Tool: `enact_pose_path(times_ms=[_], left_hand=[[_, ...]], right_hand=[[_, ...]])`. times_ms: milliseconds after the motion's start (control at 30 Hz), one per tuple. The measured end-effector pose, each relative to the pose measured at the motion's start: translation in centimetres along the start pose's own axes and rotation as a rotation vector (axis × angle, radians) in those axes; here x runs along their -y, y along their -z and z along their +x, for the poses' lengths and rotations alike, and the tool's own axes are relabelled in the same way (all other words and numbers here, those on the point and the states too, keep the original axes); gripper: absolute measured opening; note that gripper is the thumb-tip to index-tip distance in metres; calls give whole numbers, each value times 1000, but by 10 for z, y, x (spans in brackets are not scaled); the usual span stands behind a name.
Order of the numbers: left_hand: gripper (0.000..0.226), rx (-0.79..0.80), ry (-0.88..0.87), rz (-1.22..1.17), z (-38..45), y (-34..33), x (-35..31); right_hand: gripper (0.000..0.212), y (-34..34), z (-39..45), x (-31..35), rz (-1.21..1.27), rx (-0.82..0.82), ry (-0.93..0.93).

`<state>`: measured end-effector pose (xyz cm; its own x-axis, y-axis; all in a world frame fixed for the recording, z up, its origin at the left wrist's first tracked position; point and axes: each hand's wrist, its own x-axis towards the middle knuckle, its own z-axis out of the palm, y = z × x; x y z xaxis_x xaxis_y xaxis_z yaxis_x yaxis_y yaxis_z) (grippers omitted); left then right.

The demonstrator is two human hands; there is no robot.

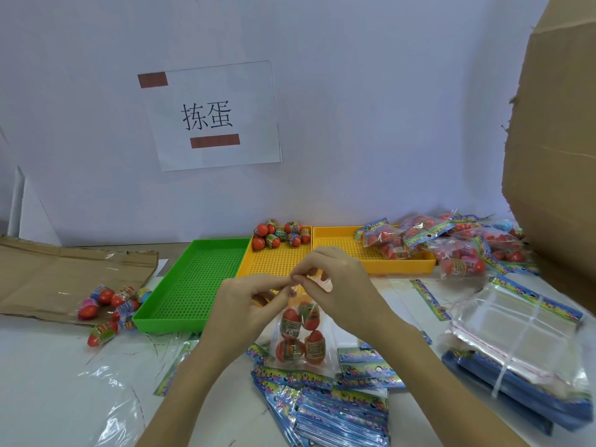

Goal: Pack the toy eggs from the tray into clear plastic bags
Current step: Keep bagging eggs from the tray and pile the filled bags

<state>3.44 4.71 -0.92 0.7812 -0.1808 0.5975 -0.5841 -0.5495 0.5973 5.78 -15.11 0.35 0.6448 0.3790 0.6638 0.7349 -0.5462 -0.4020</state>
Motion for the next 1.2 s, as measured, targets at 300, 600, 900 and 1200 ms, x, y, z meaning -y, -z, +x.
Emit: enact_pose_path(times_ms=[300,600,900,1200], left_hand=[[20,-9,347,-262,4,7,5],[17,-128,498,-432,6,9,12],[19,-116,458,-449,6,9,7],[16,-115,432,-445,6,8,10]], right_hand=[[14,7,0,-16,-161,-298,-219],[36,39,-20,-83,-200,-116,-654],[26,13,-10,-44,-122,94,-398],[34,10,-6,-29,-23,172,-464]])
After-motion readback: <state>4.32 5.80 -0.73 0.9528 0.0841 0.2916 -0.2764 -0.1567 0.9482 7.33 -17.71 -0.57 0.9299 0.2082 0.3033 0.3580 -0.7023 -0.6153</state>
